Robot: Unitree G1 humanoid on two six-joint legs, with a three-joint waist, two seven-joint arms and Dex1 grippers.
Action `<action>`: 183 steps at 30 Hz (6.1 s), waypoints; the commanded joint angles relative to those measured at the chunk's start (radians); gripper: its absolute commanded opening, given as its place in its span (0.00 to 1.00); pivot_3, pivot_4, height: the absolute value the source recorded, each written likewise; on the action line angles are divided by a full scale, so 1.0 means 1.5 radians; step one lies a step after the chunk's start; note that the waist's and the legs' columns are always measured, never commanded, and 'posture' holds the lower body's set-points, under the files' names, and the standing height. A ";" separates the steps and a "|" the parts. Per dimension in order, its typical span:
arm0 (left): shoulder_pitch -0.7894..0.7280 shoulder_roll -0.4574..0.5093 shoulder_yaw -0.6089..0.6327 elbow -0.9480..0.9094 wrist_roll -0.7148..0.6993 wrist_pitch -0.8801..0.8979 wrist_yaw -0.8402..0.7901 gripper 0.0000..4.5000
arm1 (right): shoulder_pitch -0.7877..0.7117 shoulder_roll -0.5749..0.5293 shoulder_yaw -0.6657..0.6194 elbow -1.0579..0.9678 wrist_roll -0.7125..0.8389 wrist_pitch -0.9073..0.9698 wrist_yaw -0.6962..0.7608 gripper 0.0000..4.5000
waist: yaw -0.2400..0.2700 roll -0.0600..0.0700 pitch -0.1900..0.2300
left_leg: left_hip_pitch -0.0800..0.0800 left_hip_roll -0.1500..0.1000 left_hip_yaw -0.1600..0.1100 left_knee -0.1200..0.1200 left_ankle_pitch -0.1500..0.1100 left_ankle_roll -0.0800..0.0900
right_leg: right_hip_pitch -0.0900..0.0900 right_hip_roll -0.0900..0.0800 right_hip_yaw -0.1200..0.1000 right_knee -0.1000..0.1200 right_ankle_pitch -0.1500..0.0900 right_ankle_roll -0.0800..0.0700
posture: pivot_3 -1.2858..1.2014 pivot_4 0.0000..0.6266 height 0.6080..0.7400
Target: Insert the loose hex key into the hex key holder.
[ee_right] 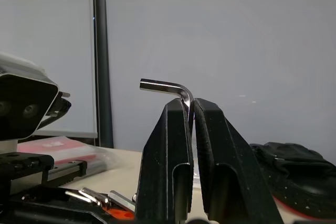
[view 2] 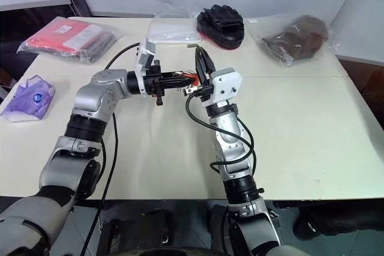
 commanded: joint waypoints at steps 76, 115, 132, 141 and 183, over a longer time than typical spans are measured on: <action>-0.001 -0.089 0.085 0.006 -0.029 -0.180 0.070 0.00 | -0.074 -0.060 -0.054 -0.232 0.098 0.269 0.018 0.00 | 0.000 0.000 0.000 | 0.000 0.000 0.000 0.000 0.000 0.000 | 0.000 0.000 0.000 0.000 0.000 0.000 | 0.52 0.24 1.00; -0.009 -0.085 0.087 0.008 -0.031 -0.180 0.065 0.00 | -0.070 -0.064 -0.051 -0.217 0.089 0.268 0.026 0.00 | 0.000 0.000 0.000 | 0.000 0.000 0.000 0.000 0.000 0.000 | 0.000 0.000 0.000 0.000 0.000 0.000 | 0.52 0.24 1.00; -0.005 -0.089 0.084 0.000 -0.032 -0.176 0.066 0.00 | -0.061 -0.065 -0.049 -0.211 0.088 0.279 0.027 0.00 | 0.000 0.000 0.000 | 0.000 0.000 0.000 0.000 0.000 0.000 | 0.000 0.000 0.000 0.000 0.000 0.000 | 0.52 0.24 1.00; -0.005 -0.088 0.085 0.002 -0.032 -0.178 0.066 0.00 | -0.056 -0.068 -0.050 -0.215 0.088 0.290 0.030 0.77 | 0.000 0.000 0.000 | 0.000 0.000 0.000 0.000 0.000 0.000 | 0.000 0.000 0.000 0.000 0.000 0.000 | 0.52 0.24 1.00; 0.118 -0.198 0.017 0.082 -0.043 0.261 0.282 0.73 | 0.442 -0.190 -0.162 -0.486 0.054 0.336 0.027 0.90 | 0.004 0.000 0.000 | 0.001 0.000 -0.001 -0.001 0.000 0.000 | 0.004 0.001 0.000 -0.006 0.000 0.000 | 0.52 0.24 1.00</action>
